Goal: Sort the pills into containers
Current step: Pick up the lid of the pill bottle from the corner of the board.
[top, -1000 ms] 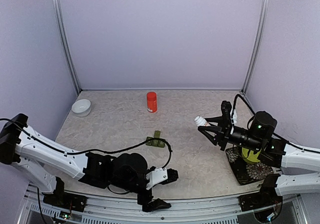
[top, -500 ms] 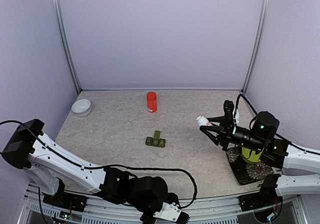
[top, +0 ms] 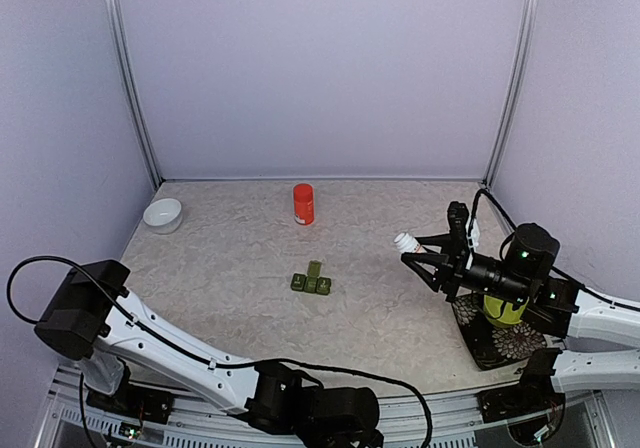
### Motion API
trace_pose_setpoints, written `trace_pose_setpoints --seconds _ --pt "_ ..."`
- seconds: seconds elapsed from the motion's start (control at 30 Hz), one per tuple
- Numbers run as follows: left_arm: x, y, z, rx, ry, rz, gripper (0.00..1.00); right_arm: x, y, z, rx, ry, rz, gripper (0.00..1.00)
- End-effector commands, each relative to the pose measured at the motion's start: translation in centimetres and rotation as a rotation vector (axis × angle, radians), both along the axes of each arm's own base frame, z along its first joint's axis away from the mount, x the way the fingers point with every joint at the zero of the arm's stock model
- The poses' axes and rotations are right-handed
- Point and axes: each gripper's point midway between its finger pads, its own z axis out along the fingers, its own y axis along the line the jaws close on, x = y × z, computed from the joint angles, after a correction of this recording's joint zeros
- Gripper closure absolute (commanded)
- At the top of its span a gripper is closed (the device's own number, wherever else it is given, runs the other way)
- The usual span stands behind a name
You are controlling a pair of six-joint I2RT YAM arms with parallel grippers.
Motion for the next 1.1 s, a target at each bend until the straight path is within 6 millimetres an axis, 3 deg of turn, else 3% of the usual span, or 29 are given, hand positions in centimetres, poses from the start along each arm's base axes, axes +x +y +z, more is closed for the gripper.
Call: trace_pose_setpoints --seconds 0.0,0.3,0.67,1.07 --pt "-0.4 0.2 -0.7 0.057 0.022 -0.006 0.25 0.4 -0.5 0.8 0.020 -0.008 -0.029 1.00" --pt "-0.4 0.2 -1.6 0.074 0.000 0.017 0.28 0.3 -0.6 0.6 0.016 0.002 -0.030 1.00" --pt "-0.3 0.5 -3.1 0.145 -0.018 0.012 0.48 0.4 -0.7 1.1 0.019 0.002 -0.037 1.00" --pt "-1.1 0.4 -3.0 0.120 -0.040 -0.030 0.55 0.5 -0.9 0.6 0.011 0.007 -0.048 1.00"
